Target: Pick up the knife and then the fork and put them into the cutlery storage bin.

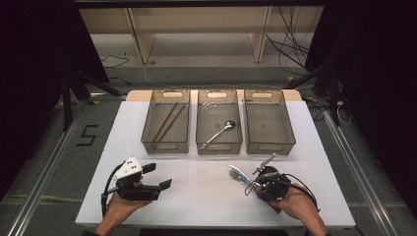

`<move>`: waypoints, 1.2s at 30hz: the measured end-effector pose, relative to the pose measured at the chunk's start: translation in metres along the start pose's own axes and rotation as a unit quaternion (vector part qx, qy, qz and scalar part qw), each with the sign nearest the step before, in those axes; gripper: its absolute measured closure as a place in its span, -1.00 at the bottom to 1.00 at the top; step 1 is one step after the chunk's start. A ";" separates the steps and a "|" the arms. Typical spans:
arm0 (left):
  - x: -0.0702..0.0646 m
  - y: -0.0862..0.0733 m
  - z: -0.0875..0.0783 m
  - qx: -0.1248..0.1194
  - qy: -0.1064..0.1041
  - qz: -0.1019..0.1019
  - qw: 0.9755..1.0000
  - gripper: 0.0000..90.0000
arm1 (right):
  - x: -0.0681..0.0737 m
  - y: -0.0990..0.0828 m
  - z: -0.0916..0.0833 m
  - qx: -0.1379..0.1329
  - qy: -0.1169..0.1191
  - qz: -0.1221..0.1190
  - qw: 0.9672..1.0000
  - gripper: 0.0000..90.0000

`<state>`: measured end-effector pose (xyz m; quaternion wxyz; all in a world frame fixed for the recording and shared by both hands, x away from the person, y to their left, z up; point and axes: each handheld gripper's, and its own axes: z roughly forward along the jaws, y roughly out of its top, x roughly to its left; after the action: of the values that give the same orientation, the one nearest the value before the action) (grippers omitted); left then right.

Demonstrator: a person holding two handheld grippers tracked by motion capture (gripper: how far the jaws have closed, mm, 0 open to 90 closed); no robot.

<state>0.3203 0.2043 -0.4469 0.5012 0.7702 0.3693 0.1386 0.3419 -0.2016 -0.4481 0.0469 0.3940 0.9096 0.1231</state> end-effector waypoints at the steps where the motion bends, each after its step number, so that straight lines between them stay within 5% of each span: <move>1: 0.000 0.000 0.000 -0.001 0.000 -0.001 1.000 -0.65 | 0.000 0.000 -0.002 -0.004 0.002 0.000 1.000 0.72; 14: 0.003 0.000 -0.002 -0.012 0.004 -0.006 1.000 -0.65 | -0.011 -0.001 -0.027 -0.063 0.009 0.008 0.998 0.72; 27: 0.004 0.000 -0.004 -0.017 0.008 -0.010 1.000 -0.65 | -0.032 0.018 -0.052 -0.127 0.004 0.024 0.992 0.72; 36: 0.005 0.000 -0.004 -0.020 0.010 -0.010 1.000 -0.65 | -0.042 0.028 -0.056 -0.148 -0.001 0.032 0.989 0.72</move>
<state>0.3213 0.2106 -0.4462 0.5145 0.7549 0.3787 0.1486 0.3804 -0.2241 -0.3871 0.1013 0.4118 0.8684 0.2571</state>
